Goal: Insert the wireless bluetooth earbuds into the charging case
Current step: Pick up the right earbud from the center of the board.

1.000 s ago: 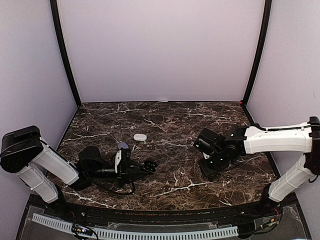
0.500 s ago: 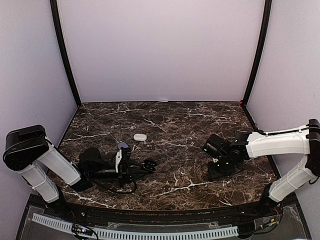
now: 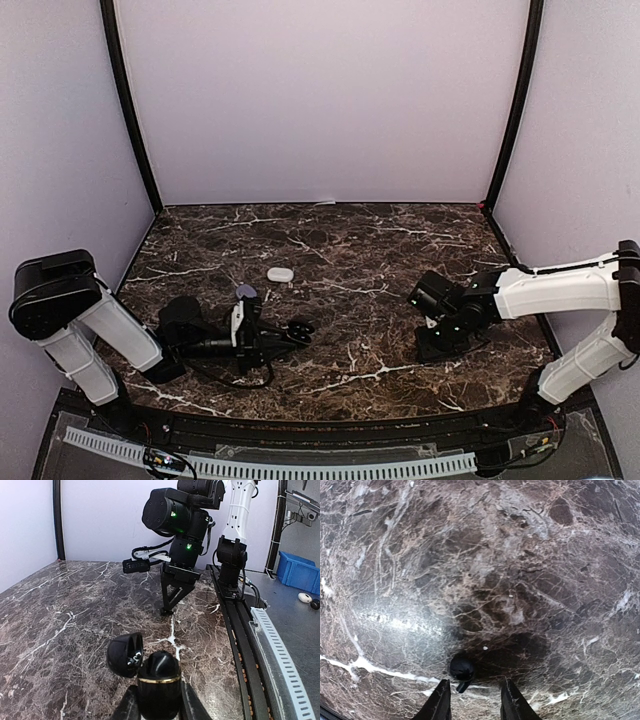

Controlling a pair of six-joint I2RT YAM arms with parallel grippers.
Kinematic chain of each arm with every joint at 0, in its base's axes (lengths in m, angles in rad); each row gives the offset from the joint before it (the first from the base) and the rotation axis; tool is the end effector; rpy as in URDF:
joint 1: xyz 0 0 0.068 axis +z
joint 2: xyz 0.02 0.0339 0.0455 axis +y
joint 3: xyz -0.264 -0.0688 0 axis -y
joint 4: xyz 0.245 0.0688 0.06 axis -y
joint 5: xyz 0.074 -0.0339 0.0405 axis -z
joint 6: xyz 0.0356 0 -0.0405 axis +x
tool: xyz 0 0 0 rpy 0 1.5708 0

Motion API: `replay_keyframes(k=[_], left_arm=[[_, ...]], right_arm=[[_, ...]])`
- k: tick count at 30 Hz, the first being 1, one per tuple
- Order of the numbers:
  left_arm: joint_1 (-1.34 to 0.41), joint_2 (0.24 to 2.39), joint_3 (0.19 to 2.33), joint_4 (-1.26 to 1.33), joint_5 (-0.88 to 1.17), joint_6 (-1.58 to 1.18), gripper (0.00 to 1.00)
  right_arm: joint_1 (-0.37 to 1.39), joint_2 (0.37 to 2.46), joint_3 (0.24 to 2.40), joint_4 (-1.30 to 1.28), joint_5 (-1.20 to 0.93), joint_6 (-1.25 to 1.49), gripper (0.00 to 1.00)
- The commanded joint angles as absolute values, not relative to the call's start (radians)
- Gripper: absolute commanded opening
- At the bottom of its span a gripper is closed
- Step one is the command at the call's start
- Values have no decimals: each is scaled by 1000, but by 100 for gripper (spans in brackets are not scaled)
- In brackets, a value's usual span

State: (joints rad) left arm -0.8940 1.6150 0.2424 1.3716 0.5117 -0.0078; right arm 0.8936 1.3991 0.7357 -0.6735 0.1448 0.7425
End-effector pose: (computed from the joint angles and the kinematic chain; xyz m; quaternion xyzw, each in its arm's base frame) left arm 0.1391 -0.2010 0.1487 0.4550 0.5417 -0.4591 0.5374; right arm 0.1482 0.1762 0.1638 -0.0663 0.9884 0.0358 0.1320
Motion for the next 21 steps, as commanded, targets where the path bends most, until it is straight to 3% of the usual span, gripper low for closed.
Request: replay_keyframes(k=[1, 21], left_arm=[[-893, 1620, 259, 1402, 523, 2, 8], [-893, 1640, 265, 1417, 542, -8, 8]], right_arm=[[890, 1382, 729, -634, 124, 750, 33], [890, 1491, 736, -621, 141, 732, 26]])
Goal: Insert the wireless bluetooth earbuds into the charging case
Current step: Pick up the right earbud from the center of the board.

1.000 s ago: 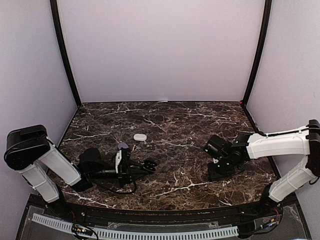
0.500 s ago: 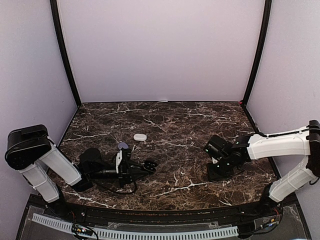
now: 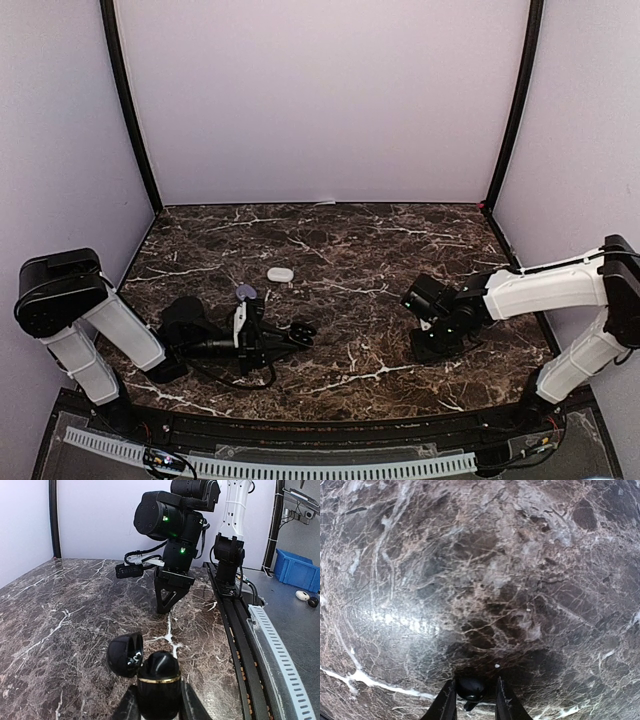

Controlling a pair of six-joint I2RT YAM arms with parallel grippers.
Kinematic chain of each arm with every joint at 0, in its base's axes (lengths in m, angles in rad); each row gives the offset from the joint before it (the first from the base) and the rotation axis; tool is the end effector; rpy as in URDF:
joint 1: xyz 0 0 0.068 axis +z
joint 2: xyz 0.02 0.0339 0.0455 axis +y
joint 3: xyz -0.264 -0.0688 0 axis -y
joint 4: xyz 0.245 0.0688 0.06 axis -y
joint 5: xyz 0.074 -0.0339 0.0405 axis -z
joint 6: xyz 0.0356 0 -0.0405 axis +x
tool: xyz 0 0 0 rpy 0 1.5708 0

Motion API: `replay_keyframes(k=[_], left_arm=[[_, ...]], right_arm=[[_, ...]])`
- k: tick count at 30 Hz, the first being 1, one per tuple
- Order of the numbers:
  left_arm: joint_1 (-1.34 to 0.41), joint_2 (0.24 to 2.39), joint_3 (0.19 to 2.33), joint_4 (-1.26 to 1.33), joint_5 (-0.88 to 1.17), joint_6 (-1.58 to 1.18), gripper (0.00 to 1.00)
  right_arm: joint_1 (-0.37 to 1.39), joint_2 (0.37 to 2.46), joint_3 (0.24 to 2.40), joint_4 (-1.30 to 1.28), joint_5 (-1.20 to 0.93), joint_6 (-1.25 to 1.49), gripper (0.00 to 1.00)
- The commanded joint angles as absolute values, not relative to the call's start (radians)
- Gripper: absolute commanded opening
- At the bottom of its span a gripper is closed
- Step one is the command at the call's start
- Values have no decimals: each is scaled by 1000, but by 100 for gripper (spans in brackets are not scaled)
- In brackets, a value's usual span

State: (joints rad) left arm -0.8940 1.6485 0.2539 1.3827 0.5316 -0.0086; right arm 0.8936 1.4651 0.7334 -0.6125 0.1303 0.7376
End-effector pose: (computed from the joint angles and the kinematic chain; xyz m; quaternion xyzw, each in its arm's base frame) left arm 0.1407 -0.2040 0.1448 0.4608 0.5411 -0.4639 0.5288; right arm 0.1534 0.1834 0.1505 -0.0699 0.9890 0.0378 0.1244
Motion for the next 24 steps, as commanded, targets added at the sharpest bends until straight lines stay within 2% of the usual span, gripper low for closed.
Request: replay_keyframes(k=[1, 7, 17, 24], left_arm=[[-893, 1638, 267, 1413, 541, -6, 8], [-893, 1634, 267, 1406, 541, -3, 8], [-893, 1626, 267, 1394, 539, 1, 9], [-893, 1623, 268, 1387, 540, 3, 9]], right_arm=[[889, 1496, 736, -622, 141, 731, 25], [889, 1512, 748, -619, 136, 714, 22], [890, 1552, 761, -611, 136, 693, 23], [890, 1542, 777, -607, 131, 685, 15]])
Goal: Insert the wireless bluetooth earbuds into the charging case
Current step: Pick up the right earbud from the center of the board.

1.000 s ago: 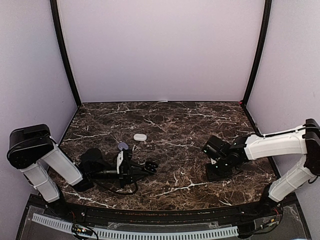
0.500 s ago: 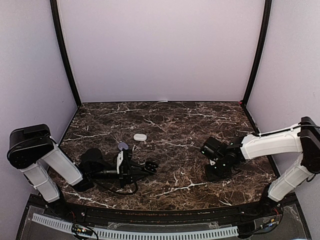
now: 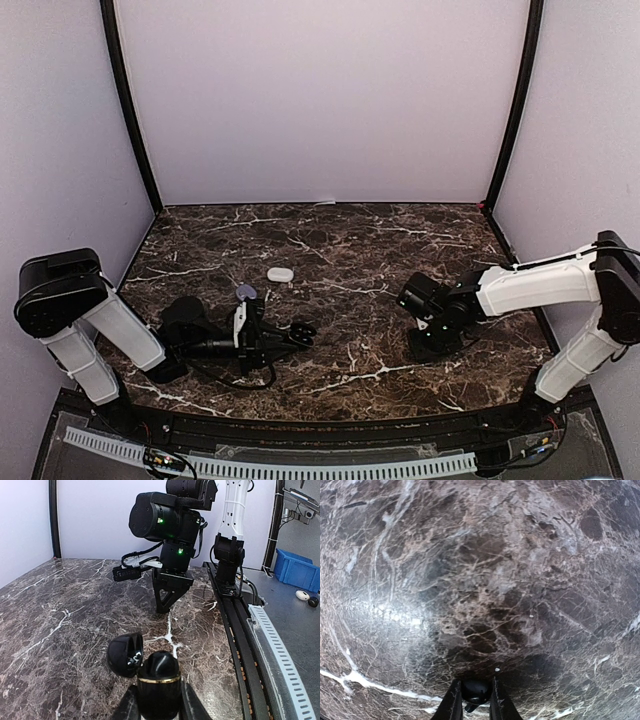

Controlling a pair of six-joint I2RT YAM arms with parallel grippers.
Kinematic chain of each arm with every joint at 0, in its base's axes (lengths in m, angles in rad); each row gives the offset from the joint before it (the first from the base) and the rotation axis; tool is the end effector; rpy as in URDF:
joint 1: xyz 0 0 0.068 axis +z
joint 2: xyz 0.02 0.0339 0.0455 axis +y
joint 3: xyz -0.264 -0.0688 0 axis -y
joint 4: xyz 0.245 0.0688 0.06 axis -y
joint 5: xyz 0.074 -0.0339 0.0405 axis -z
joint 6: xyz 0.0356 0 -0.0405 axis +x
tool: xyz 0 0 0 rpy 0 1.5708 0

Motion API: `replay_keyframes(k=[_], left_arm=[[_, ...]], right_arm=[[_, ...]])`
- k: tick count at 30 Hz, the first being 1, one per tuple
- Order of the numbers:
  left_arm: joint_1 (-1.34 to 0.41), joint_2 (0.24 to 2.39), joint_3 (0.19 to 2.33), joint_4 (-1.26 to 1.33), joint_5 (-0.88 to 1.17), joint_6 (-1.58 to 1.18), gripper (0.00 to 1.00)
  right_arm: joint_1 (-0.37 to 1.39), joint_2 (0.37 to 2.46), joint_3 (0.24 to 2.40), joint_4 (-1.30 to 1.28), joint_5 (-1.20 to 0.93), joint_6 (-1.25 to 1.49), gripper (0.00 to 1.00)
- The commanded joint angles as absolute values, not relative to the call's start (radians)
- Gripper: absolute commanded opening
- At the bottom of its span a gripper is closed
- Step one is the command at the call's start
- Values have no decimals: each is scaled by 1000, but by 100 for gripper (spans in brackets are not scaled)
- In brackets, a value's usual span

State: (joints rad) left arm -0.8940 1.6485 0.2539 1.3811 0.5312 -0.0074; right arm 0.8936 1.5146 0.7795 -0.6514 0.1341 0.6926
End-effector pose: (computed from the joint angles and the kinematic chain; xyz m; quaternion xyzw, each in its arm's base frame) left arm 0.1408 -0.2040 0.1446 0.4612 0.5414 -0.4634 0.5286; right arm 0.1586 0.1896 0.1498 -0.0935 0.9891 0.0186 0.1120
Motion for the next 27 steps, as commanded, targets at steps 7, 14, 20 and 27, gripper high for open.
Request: replay_keyframes(k=[7, 14, 20, 27], left_arm=[[-893, 1620, 267, 1389, 540, 0, 9], [-893, 1631, 273, 1397, 541, -26, 9], [-891, 1663, 279, 1431, 555, -67, 9], [-873, 1719, 269, 1593, 578, -199, 9]], right_arm=[[891, 1519, 807, -593, 156, 659, 8], [922, 1476, 840, -533, 143, 593, 6], [980, 1457, 857, -430, 144, 548, 5], [1050, 1420, 871, -206, 160, 450, 4]])
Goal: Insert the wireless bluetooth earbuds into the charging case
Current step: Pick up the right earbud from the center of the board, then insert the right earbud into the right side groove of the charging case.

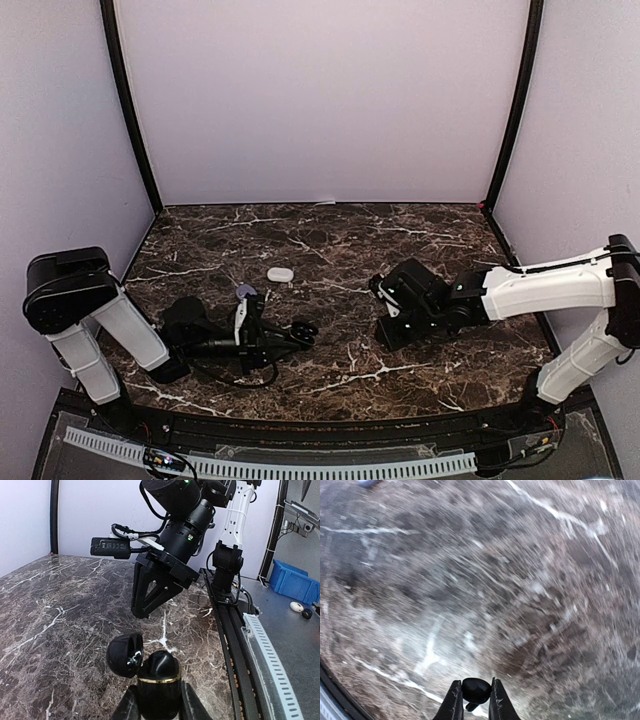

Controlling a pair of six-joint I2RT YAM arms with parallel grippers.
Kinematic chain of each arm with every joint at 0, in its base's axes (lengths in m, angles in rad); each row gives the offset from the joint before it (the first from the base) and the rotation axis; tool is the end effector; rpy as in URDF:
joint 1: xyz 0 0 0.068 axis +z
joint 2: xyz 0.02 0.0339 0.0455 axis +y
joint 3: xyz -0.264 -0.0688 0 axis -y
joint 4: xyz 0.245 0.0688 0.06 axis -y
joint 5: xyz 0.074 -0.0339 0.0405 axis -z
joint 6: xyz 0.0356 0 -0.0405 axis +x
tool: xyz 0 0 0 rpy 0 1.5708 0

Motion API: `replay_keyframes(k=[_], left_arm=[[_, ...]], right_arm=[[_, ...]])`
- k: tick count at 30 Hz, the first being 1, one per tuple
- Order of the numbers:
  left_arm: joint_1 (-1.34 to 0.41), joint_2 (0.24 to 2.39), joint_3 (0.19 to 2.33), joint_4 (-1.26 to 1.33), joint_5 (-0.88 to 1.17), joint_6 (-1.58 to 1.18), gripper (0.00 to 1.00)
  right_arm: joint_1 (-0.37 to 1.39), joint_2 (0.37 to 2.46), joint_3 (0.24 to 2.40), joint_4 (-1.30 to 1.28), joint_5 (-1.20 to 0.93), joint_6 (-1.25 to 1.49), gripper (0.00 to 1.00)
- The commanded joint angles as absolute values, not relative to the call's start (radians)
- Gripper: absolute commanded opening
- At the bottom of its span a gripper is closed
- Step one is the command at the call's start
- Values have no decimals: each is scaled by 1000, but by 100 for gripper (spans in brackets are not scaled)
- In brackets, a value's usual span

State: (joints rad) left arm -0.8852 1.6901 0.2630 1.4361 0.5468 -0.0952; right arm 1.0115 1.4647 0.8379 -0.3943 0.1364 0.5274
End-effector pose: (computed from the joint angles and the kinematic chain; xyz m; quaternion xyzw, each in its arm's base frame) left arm 0.1441 -0.2055 0.1427 0.4378 0.5518 -0.4897 0.5139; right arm 0.1541 0.2371 0.1877 -0.2122 0.9367 0.1413 0.2401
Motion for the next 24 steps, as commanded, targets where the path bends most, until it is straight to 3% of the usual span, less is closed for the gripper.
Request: replay_keyframes(k=[1, 14, 24], left_arm=[[-872, 1731, 269, 1628, 578, -241, 9], [-873, 1770, 327, 1764, 516, -405, 5], [-879, 1753, 406, 1793, 442, -437, 5]], right_arm=[[1060, 1408, 871, -162, 162, 431, 4], [1151, 1302, 744, 446, 135, 267, 4], [1182, 1318, 702, 660, 141, 181, 3]])
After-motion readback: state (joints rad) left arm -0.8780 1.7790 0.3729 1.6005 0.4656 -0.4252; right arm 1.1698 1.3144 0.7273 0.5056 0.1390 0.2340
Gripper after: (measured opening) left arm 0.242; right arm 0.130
